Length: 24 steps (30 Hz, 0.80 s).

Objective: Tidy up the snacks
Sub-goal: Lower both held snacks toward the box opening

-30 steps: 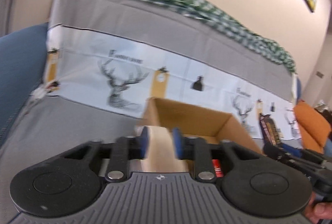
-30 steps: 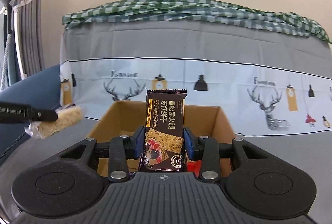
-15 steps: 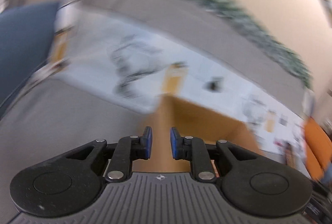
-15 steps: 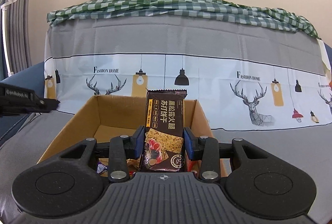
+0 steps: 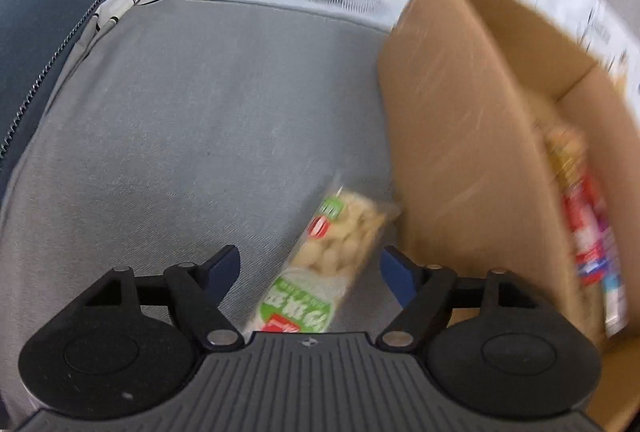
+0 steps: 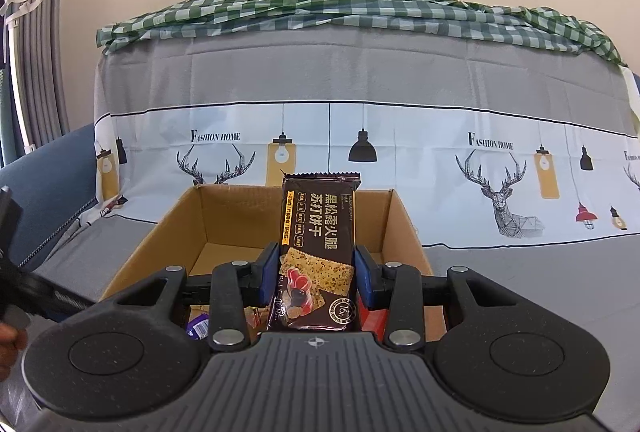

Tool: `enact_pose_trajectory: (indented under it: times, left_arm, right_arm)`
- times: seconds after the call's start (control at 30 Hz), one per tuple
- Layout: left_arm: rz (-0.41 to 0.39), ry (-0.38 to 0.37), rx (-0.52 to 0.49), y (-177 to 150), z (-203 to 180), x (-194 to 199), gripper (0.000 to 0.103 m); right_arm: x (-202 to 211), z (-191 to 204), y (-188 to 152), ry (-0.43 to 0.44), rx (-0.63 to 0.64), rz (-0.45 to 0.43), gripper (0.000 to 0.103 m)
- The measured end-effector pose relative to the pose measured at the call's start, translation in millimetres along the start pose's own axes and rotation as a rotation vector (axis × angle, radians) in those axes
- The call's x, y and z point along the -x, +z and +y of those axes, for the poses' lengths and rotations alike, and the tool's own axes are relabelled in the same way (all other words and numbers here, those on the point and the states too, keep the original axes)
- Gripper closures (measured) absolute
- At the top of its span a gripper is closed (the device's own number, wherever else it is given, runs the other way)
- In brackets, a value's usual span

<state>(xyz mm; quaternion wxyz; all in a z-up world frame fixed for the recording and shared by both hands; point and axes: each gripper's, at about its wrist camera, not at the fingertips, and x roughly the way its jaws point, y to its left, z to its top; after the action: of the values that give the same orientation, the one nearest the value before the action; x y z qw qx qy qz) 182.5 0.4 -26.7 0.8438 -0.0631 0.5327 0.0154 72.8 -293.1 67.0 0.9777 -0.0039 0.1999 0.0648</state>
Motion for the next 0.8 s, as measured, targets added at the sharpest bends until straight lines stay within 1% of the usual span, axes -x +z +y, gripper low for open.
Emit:
enact_pose_trajectory:
  times: [0.03, 0.1, 0.13, 0.17, 0.2, 0.23, 0.27, 0.33, 0.43, 0.5, 0.53, 0.6, 0.7, 0.73, 0.8]
  left_arm:
    - [0.024, 0.014, -0.012, -2, -1, -6, 0.022]
    - [0.050, 0.020, -0.021, -5, -2, -13, 0.034]
    - [0.038, 0.033, -0.046, -6, -5, -12, 0.041]
    - [0.029, 0.043, -0.071, -6, -8, -12, 0.060]
    - [0.021, 0.056, -0.081, -6, -8, -10, 0.064]
    - [0.011, 0.057, -0.063, -7, -5, -8, 0.064]
    - [-0.006, 0.053, -0.024, -6, 1, -5, 0.064]
    - [-0.074, 0.046, 0.062, -2, 14, 8, 0.064]
    - [-0.231, -0.017, 0.178, 3, 30, 39, 0.064]
    - [-0.336, -0.073, 0.222, 6, 32, 59, 0.064]
    - [-0.391, -0.116, 0.239, 4, 33, 69, 0.064]
    - [-0.479, -0.198, 0.251, 6, 25, 87, 0.064]
    - [-0.592, -0.314, 0.215, 2, 9, 109, 0.064]
    - [-0.624, -0.353, 0.201, 1, 1, 114, 0.064]
    - [-0.658, -0.423, 0.168, -2, -16, 125, 0.064]
  right_arm:
    - [0, 0, 0, 0.000, 0.003, 0.002, 0.062]
    - [0, -2, -1, -0.003, 0.006, 0.005, 0.062]
    - [0, -3, -1, -0.004, 0.003, 0.008, 0.062]
    - [0, -4, -1, -0.006, -0.001, 0.011, 0.062]
    - [0, -5, -2, -0.009, -0.004, 0.013, 0.062]
    - [0, -6, -2, -0.012, -0.007, 0.014, 0.062]
    - [0, -6, -2, -0.015, -0.010, 0.015, 0.062]
    - [0, -7, -2, -0.020, -0.014, 0.017, 0.062]
    - [2, -6, -2, -0.023, -0.013, 0.011, 0.062]
    - [2, -5, -3, -0.026, -0.008, 0.013, 0.062]
    - [1, -5, -3, -0.028, -0.007, 0.014, 0.062]
    - [1, -5, -3, -0.034, -0.005, 0.013, 0.062]
    - [-1, -3, -3, -0.044, -0.007, 0.016, 0.062]
    - [-1, -2, -2, -0.048, -0.006, 0.016, 0.062]
    - [-3, -1, -2, -0.052, -0.007, 0.018, 0.062]
